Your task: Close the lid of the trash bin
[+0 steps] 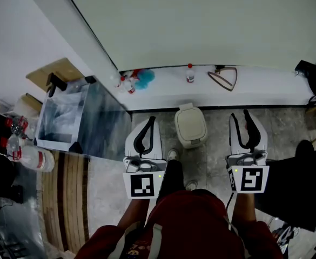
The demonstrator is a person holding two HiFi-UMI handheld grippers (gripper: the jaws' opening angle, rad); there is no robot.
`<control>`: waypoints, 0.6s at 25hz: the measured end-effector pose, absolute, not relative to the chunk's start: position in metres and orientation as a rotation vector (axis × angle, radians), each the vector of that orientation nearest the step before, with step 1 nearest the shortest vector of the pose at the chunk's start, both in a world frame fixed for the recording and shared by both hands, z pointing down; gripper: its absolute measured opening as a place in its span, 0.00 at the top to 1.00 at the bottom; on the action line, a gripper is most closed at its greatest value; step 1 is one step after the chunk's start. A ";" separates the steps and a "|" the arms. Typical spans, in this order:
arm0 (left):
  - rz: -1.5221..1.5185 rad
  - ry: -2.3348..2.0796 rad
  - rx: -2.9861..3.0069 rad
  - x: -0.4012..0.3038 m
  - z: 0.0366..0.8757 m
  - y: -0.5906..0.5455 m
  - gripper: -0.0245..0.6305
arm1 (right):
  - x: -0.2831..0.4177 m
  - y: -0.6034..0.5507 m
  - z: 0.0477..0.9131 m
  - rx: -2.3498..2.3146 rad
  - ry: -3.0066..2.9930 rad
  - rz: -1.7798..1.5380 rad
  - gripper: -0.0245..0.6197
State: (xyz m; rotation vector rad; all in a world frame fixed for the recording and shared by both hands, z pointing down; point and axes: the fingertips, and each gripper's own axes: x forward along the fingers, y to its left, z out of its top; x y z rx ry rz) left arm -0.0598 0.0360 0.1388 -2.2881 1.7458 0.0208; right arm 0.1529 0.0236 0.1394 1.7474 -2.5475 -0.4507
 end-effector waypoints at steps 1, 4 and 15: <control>0.020 1.746 -2.291 -0.059 0.140 0.036 0.97 | 0.154 0.024 0.140 1.751 -2.546 -0.457 0.77; 0.017 1.750 -2.296 -0.058 0.143 0.037 0.97 | 0.158 0.027 0.138 1.797 -2.542 -0.474 0.84; -0.005 1.729 -2.272 -0.058 0.142 0.041 0.97 | 0.159 0.032 0.134 1.845 -2.545 -0.477 0.96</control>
